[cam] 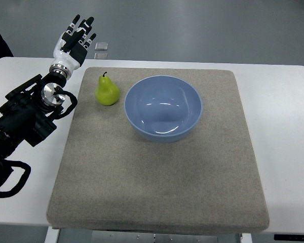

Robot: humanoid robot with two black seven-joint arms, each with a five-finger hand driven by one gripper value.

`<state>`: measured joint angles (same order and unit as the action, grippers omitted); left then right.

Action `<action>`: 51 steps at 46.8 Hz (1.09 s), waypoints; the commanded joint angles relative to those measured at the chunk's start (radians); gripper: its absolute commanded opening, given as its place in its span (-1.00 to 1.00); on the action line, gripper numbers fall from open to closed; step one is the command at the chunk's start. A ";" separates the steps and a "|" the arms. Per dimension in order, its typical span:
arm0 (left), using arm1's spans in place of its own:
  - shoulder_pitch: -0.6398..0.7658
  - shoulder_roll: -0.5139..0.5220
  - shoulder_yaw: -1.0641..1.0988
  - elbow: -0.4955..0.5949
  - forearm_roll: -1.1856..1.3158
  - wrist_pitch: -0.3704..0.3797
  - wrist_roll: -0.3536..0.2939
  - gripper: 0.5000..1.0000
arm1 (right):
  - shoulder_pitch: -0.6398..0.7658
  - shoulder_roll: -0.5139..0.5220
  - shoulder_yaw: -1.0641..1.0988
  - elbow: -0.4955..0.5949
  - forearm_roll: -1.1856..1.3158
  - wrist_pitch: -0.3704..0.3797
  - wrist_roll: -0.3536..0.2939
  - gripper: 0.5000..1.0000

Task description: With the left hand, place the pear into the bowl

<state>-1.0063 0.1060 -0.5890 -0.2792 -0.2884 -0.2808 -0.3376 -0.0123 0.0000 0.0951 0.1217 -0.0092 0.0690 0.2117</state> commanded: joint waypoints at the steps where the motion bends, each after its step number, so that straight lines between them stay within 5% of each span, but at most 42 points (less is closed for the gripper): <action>1: 0.000 0.000 0.000 0.000 0.000 -0.001 -0.001 0.98 | 0.000 0.000 0.000 -0.001 0.000 0.000 0.000 0.70; 25: 0.002 0.003 0.000 0.002 -0.002 -0.072 -0.011 0.98 | 0.000 0.000 0.000 -0.001 0.000 0.000 0.000 0.70; 51: 0.002 0.003 -0.002 0.002 -0.003 -0.064 -0.011 0.97 | 0.000 0.000 0.000 0.001 0.000 0.000 0.000 0.70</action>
<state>-1.0043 0.1089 -0.5905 -0.2765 -0.2914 -0.3473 -0.3483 -0.0123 0.0000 0.0951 0.1223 -0.0092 0.0690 0.2117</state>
